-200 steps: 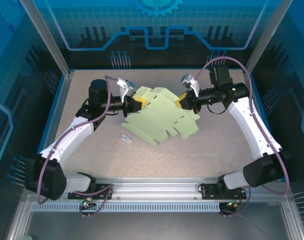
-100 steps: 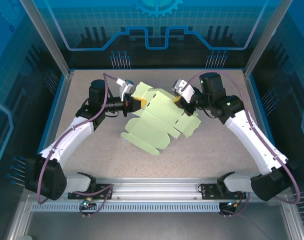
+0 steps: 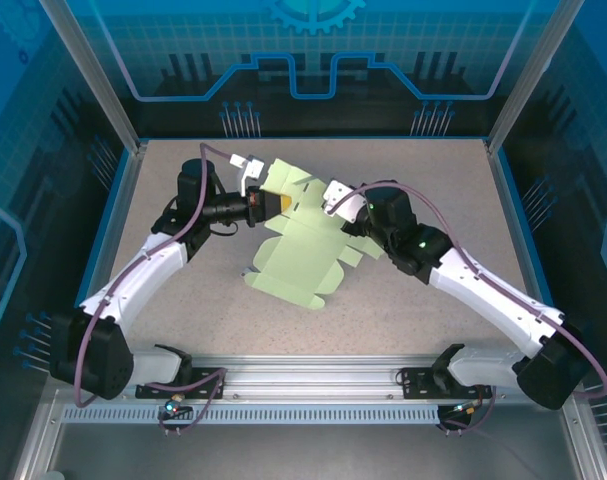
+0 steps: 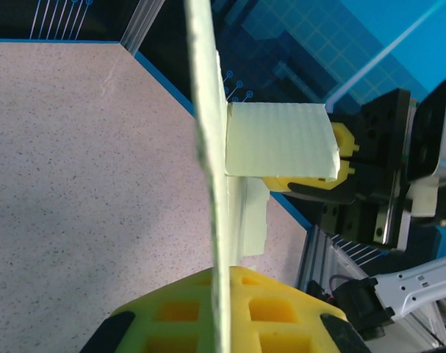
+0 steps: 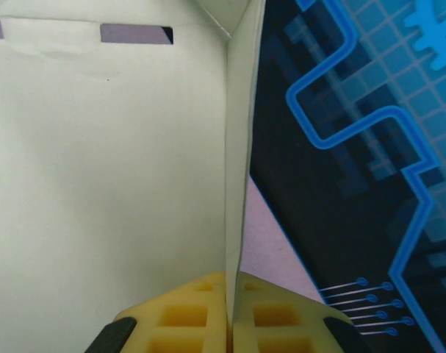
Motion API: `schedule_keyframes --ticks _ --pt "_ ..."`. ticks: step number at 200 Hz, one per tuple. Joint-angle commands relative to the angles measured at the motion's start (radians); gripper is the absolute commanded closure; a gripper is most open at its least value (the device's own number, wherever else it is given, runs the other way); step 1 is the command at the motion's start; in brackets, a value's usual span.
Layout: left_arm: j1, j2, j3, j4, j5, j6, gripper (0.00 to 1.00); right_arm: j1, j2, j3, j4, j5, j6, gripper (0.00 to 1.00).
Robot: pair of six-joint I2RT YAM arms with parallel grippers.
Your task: Fold the paper box
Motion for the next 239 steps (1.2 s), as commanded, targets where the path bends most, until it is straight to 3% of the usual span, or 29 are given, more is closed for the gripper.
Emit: schedule_keyframes --ticks 1,23,60,120,160,194,239 --pt "-0.007 0.012 0.028 0.132 0.01 -0.071 1.0 0.059 0.031 -0.04 0.092 0.097 -0.052 0.93" --pt "-0.007 0.021 0.018 0.144 0.004 -0.082 1.0 0.077 0.048 -0.059 0.13 0.142 -0.059 0.93" --pt "-0.009 0.036 0.009 0.136 0.007 -0.067 1.0 0.071 0.069 -0.06 0.099 0.114 -0.046 0.93" --pt "-0.009 0.037 -0.007 0.054 -0.041 0.05 1.0 -0.14 0.03 0.111 -0.282 -0.43 0.181 0.93" --pt "-0.009 0.062 -0.02 0.048 -0.046 0.092 0.97 -0.237 0.102 0.234 -0.491 -0.652 0.251 0.95" --pt "-0.009 0.097 -0.034 0.066 -0.057 0.097 0.91 -0.281 0.17 0.281 -0.58 -0.722 0.281 0.95" --pt "-0.009 0.164 -0.035 0.038 -0.129 0.122 0.75 -0.327 0.293 0.305 -0.64 -0.757 0.315 0.96"
